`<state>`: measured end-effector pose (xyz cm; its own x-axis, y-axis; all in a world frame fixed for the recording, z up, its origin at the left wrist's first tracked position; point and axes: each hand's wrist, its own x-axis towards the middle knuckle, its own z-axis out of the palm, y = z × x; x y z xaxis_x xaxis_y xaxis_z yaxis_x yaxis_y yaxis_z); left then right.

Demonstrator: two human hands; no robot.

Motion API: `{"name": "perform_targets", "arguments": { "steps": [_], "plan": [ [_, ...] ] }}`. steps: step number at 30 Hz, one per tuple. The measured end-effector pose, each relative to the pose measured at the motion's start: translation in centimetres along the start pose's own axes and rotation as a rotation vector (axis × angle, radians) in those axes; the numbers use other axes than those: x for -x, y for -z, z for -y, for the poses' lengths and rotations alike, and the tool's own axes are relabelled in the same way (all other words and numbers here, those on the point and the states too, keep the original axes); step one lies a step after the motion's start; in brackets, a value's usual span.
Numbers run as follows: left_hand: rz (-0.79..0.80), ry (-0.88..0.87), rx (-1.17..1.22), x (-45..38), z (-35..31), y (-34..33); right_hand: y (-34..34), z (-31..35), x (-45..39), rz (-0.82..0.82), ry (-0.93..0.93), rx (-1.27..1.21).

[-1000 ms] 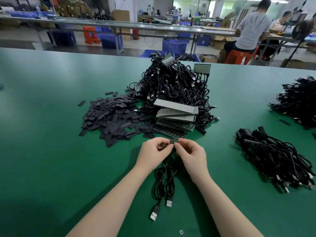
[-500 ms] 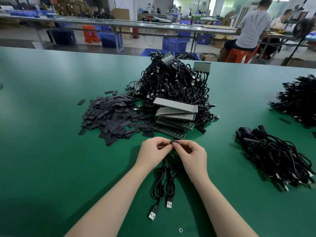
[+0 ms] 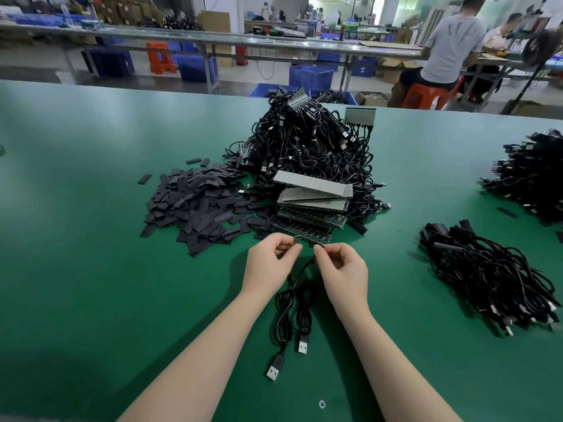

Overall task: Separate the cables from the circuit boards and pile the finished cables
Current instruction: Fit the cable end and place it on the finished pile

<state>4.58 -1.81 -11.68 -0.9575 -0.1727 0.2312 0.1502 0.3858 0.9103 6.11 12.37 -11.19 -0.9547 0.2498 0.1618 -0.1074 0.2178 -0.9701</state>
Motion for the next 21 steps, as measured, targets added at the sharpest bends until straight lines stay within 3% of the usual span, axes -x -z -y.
{"name": "perform_targets", "arguments": {
  "steps": [3,6,15,18,21],
  "plan": [
    [-0.076,0.041,0.012,0.0,0.2,0.2,0.5,0.6,0.5,-0.040,-0.055,-0.211],
    [-0.043,0.042,-0.017,0.1,-0.1,0.1,0.9,1.5,1.0,-0.069,-0.031,-0.316],
    [-0.121,0.000,0.012,-0.9,-0.4,1.4,1.3,1.9,0.2,0.079,-0.088,-0.281],
    [-0.092,0.004,-0.211,-3.2,-0.7,2.9,1.2,0.6,0.5,0.080,-0.064,-0.137],
    [-0.028,-0.070,-0.666,-5.6,-0.9,4.7,1.0,0.1,1.1,0.124,0.008,-0.050]
  ]
}}
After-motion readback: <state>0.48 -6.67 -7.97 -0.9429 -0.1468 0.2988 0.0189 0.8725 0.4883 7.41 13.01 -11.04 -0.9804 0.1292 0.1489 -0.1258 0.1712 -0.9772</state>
